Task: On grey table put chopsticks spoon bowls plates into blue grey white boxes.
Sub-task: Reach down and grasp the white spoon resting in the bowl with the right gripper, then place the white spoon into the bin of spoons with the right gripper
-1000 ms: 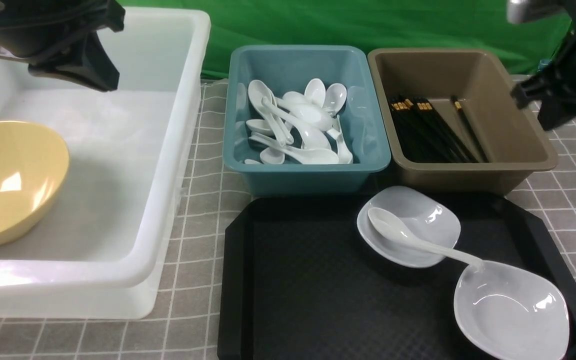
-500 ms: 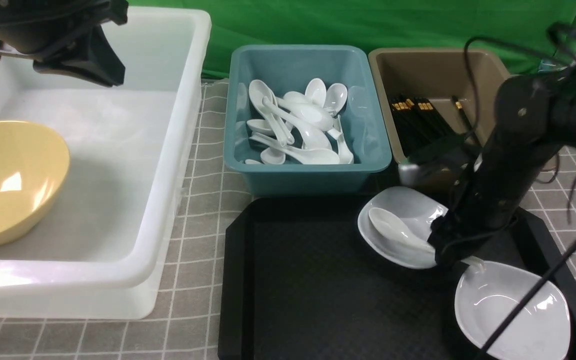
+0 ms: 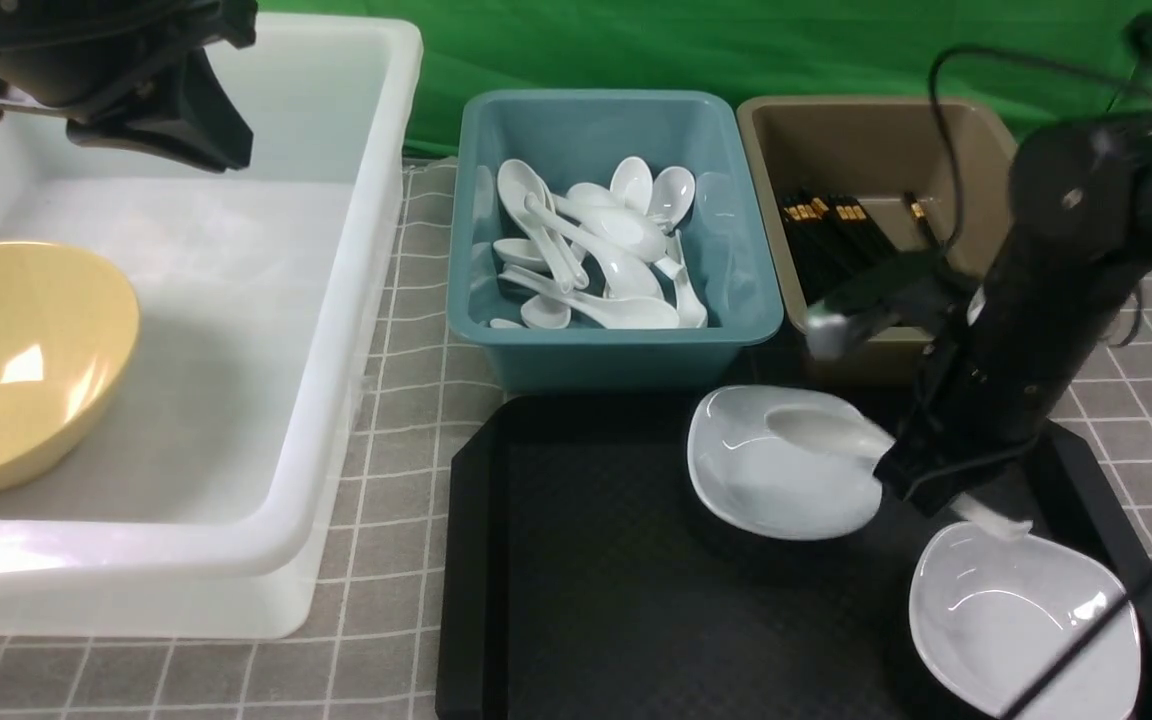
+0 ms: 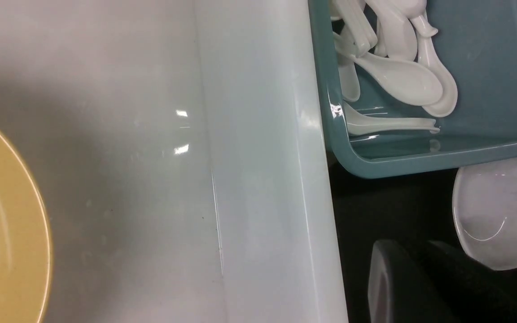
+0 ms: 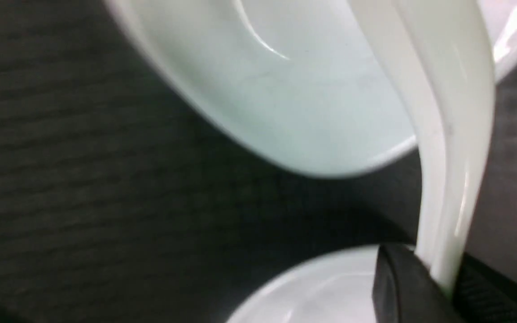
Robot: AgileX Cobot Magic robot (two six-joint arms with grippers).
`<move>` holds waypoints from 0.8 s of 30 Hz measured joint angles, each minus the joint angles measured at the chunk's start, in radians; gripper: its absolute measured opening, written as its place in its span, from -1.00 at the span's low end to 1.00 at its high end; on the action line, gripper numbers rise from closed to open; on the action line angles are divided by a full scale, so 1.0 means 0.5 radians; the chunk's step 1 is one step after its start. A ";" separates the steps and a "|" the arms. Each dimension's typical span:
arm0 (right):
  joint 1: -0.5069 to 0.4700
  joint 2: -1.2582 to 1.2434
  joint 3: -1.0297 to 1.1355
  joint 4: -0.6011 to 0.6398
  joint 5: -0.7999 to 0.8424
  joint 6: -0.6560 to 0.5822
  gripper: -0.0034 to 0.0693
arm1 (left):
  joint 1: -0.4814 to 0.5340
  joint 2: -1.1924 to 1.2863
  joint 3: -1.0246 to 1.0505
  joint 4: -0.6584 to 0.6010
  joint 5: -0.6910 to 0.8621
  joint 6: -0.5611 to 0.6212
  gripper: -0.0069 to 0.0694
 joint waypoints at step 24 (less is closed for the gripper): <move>0.219 0.774 -1.237 0.380 -0.760 0.099 0.00 | 0.000 0.000 0.000 -0.160 0.108 -0.013 -0.54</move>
